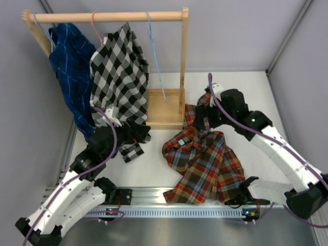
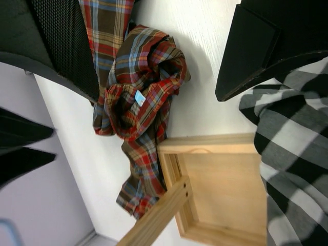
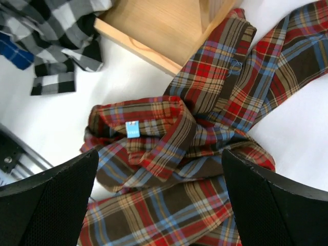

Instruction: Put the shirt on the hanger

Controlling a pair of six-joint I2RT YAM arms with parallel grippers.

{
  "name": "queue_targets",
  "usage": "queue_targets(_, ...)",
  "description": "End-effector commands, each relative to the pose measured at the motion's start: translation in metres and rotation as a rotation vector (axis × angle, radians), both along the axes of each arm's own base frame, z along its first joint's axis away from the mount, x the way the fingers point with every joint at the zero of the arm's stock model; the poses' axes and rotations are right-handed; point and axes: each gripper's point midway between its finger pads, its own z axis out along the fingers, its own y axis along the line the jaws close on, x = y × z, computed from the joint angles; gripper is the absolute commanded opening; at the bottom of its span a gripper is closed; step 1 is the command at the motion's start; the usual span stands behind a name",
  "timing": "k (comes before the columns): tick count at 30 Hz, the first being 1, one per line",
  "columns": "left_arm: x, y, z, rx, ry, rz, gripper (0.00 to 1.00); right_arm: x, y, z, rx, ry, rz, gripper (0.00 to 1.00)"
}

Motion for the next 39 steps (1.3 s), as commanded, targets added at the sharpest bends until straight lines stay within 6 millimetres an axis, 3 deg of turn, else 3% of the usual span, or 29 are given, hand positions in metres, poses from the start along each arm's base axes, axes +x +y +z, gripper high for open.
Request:
queue_targets(1, -0.008, 0.027, 0.025, 0.061, -0.041, 0.075, 0.98, 0.028, 0.017, -0.043, -0.061, 0.057, -0.016, 1.0)
queue_targets(4, -0.016, 0.038, 0.037, 0.088, -0.054, 0.095, 0.98, 0.036, 0.038, -0.063, -0.097, 0.064, -0.035, 0.97)
queue_targets(5, -0.017, 0.041, 0.04, 0.096, -0.058, 0.101, 0.98, 0.036, 0.044, -0.066, -0.09, 0.068, -0.029, 0.87)
queue_targets(7, -0.021, 0.048, 0.043, 0.117, -0.065, 0.113, 0.98, 0.033, 0.055, -0.085, -0.101, 0.114, -0.014, 0.79)
queue_targets(10, -0.025, 0.053, 0.041, 0.136, -0.066, 0.113, 0.98, 0.033, 0.056, -0.112, -0.139, 0.158, -0.022, 0.63)
queue_targets(11, -0.026, 0.053, 0.04, 0.139, -0.063, 0.109, 0.98, 0.032, 0.055, -0.116, -0.147, 0.17, -0.023, 0.5)
queue_targets(13, -0.027, 0.049, 0.033, 0.153, -0.05, 0.085, 0.98, 0.035, 0.051, -0.121, -0.167, 0.167, -0.046, 0.34)
queue_targets(14, -0.026, 0.046, 0.029, 0.16, -0.037, 0.073, 0.98, 0.037, 0.049, -0.119, -0.173, 0.156, -0.06, 0.17)
queue_targets(16, -0.026, 0.038, 0.022, 0.17, -0.012, 0.03, 0.98, 0.045, 0.038, -0.107, -0.198, 0.105, -0.119, 0.1)
queue_targets(17, -0.024, 0.033, 0.015, 0.184, 0.016, 0.013, 0.98, 0.047, 0.033, -0.102, -0.207, 0.09, -0.138, 0.0)
queue_targets(21, -0.018, 0.012, -0.007, 0.208, 0.081, -0.076, 0.98, 0.047, 0.017, -0.081, -0.224, 0.042, -0.201, 0.0)
queue_targets(23, -0.018, -0.004, -0.015, 0.193, 0.108, -0.143, 0.98, 0.042, 0.021, -0.085, -0.207, 0.063, -0.176, 0.09)
queue_targets(25, -0.014, -0.012, -0.032, 0.201, 0.164, -0.162, 0.98, 0.036, 0.023, -0.094, -0.213, 0.088, -0.163, 0.0)
queue_targets(27, -0.01, -0.023, -0.042, 0.175, 0.161, -0.192, 0.98, 0.033, 0.021, -0.096, -0.215, 0.078, -0.166, 0.0)
queue_targets(32, 0.001, -0.06, -0.079, 0.105, 0.239, -0.295, 0.98, 0.03, 0.015, -0.059, -0.118, -0.01, -0.207, 0.0)
queue_targets(35, 0.009, -0.086, -0.087, 0.042, 0.247, -0.372, 0.98, 0.019, 0.005, -0.041, -0.064, -0.067, -0.226, 0.0)
queue_targets(37, 0.009, -0.105, -0.081, 0.002, 0.221, -0.449, 0.97, 0.012, -0.007, -0.031, -0.02, -0.12, -0.254, 0.0)
queue_targets(39, 0.006, -0.114, -0.096, 0.024, 0.257, -0.472, 0.94, 0.006, -0.015, -0.025, -0.001, -0.142, -0.264, 0.0)
